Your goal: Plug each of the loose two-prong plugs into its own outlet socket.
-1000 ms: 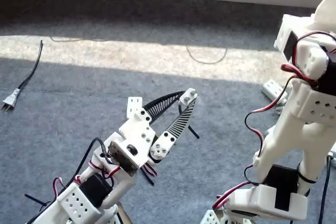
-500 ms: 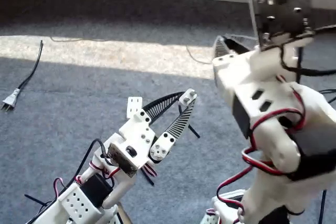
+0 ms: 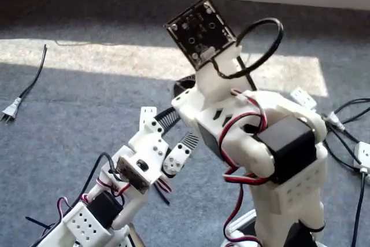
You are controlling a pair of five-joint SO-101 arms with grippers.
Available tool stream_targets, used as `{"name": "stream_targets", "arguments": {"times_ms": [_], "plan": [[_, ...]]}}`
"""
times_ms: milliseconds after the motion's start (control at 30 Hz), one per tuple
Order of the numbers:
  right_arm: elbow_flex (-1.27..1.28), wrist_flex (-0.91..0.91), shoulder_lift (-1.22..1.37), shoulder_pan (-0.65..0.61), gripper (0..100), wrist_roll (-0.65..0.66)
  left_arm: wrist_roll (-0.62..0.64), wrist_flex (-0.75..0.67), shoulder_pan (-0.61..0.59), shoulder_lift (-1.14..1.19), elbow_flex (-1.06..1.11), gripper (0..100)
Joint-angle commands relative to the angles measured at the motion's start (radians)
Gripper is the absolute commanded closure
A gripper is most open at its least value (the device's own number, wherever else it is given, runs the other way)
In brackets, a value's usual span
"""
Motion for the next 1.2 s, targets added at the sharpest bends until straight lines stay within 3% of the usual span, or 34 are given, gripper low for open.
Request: {"name": "stream_targets", "arguments": {"times_ms": [0, 167, 533, 767, 1167], "plan": [[0.027, 0.038, -0.101, -0.022, 99.1, 0.015, 0.008, -0.025, -0.073, -0.016, -0.045, 99], [0.058, 0.039, -0.219, 0.008, 99.1, 0.014, 0.009, -0.025, -0.101, -0.016, -0.044, 99], [0.254, -0.058, -0.223, 0.007, 99.1, 0.017, 0.041, -0.025, -0.094, -0.016, -0.047, 99], [0.467, -0.203, -0.223, 0.016, 99.1, 0.129, 0.124, -0.025, -0.099, -0.016, -0.048, 99], [0.644, -0.478, -0.223, 0.300, 99.1, 0.170, 0.124, -0.020, -0.101, -0.018, -0.064, 99]]}}
